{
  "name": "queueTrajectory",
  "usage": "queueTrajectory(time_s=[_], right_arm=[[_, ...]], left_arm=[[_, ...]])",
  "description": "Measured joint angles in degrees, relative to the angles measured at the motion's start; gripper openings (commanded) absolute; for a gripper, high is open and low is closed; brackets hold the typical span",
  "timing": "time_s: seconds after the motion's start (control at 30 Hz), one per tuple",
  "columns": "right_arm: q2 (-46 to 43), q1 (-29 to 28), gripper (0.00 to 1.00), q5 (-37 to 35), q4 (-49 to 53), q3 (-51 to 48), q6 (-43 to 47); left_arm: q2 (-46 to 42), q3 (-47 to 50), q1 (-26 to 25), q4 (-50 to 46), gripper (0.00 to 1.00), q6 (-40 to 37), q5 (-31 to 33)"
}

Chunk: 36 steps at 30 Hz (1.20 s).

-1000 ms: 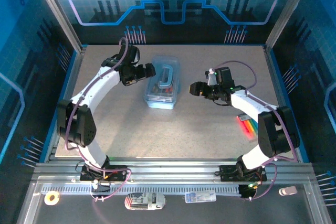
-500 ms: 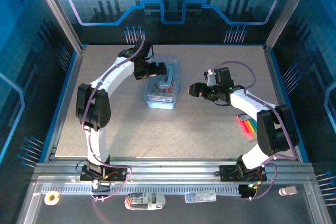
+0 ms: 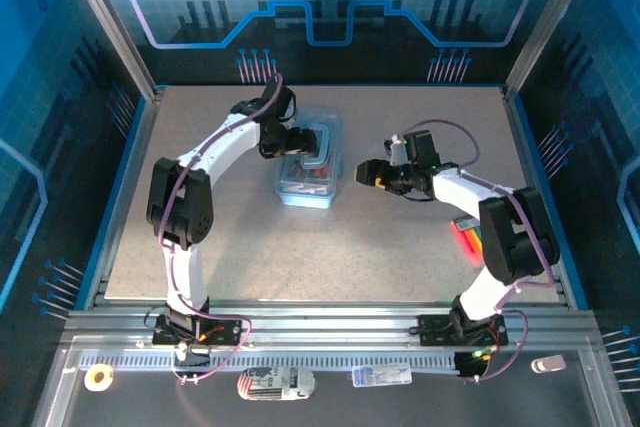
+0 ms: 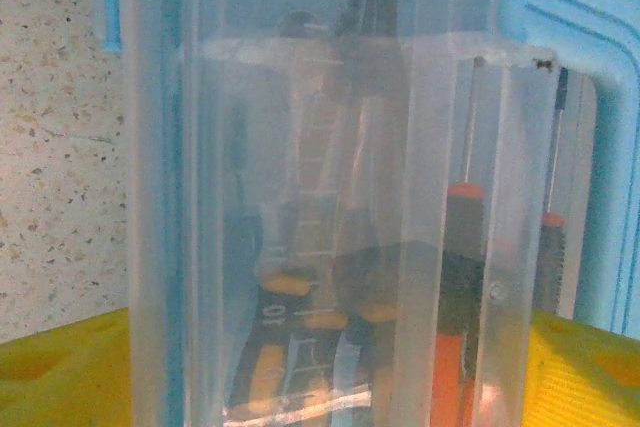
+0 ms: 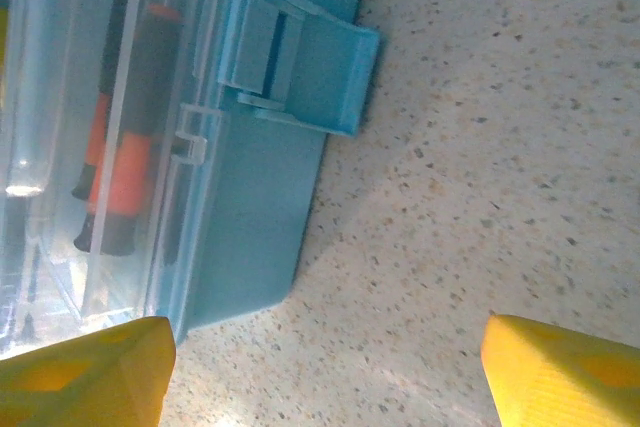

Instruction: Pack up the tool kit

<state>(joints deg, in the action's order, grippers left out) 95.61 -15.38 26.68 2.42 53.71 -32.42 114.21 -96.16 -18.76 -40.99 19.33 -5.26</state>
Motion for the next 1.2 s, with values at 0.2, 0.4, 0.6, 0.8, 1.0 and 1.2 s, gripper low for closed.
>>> queueTrajectory(time_s=[0.2,0.4,0.6,0.8,1.0,1.2], right_arm=[[5.35,0.04,0.82,5.4,-9.18,0.46,-5.73],[11.17,0.04,0.84,9.27,-20.57,1.53,-12.59],[15.78,-0.04,0.86,11.85,-29.77,2.6,-18.36],[18.88,-0.11,0.87,12.96,-35.1,3.39,-22.99],[20.81,-0.87,0.87,13.38,-38.8,4.92,-25.99],[24.72,-1.44,0.87,14.34,-41.31,6.27,-28.52]], left_arm=[[-2.62,4.85,0.59,4.83,0.75,-0.04,-0.33],[-5.14,9.64,1.86,9.75,0.73,-0.04,-1.79],[-6.29,12.11,2.99,12.46,0.71,0.0,-3.65],[-7.15,14.01,4.98,14.4,0.71,0.22,-6.71],[-7.58,15.08,6.1,15.65,0.7,0.44,-8.63],[-7.69,15.34,6.49,15.89,0.7,0.46,-9.44]])
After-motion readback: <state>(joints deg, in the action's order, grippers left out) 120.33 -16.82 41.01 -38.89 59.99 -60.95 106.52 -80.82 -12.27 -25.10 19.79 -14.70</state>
